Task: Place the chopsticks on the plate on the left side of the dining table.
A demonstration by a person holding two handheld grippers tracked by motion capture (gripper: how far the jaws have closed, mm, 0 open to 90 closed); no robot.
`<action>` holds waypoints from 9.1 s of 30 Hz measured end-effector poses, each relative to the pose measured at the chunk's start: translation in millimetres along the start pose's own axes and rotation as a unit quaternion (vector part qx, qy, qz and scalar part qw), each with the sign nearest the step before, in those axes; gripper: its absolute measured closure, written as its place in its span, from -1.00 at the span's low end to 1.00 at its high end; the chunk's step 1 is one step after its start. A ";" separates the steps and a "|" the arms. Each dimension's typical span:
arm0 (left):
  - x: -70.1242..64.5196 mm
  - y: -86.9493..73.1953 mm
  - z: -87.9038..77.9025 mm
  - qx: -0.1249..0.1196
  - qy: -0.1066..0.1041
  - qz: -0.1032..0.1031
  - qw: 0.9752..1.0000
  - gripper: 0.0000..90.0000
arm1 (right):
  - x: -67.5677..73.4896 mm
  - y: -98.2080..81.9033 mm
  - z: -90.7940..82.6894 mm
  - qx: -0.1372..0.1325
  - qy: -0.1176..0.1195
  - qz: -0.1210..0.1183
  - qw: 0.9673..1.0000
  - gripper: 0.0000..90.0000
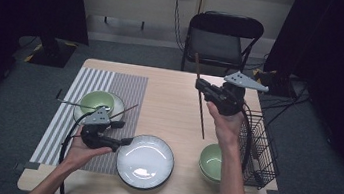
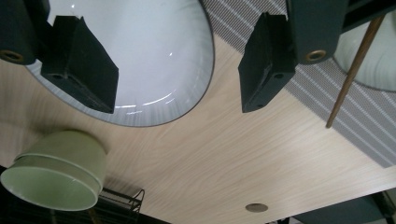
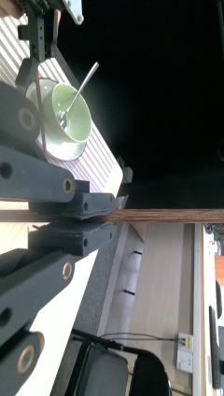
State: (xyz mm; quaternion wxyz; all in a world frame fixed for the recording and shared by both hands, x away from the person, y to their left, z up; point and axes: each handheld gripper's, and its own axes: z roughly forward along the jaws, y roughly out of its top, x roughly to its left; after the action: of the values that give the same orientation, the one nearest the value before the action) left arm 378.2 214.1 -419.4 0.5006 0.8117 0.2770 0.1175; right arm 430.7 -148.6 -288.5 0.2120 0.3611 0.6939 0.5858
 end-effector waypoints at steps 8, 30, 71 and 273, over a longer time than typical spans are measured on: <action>-6.6 13.0 13.3 -0.003 -0.008 0.013 1.000 -0.36 | 15.1 0.6 9.0 0.002 0.019 -0.006 1.000 0.89; -24.8 58.6 38.3 -0.063 -0.058 -0.004 0.996 -0.35 | 56.1 -0.6 32.9 -0.014 0.076 -0.012 0.997 0.89; -13.4 83.1 29.5 -0.106 -0.038 0.018 0.993 0.24 | 76.5 -6.1 36.2 -0.008 0.123 -0.017 0.992 0.88; 39.6 112.1 1.8 -0.119 -0.003 -0.046 0.992 -0.57 | 49.3 -74.2 -25.2 0.082 0.139 -0.054 0.985 0.91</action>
State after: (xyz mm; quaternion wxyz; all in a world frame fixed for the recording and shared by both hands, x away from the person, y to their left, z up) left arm 448.7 196.5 -325.3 0.5991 0.7331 0.2971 0.1242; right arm 361.8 -132.2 -348.2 0.1147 0.2543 0.7810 0.5587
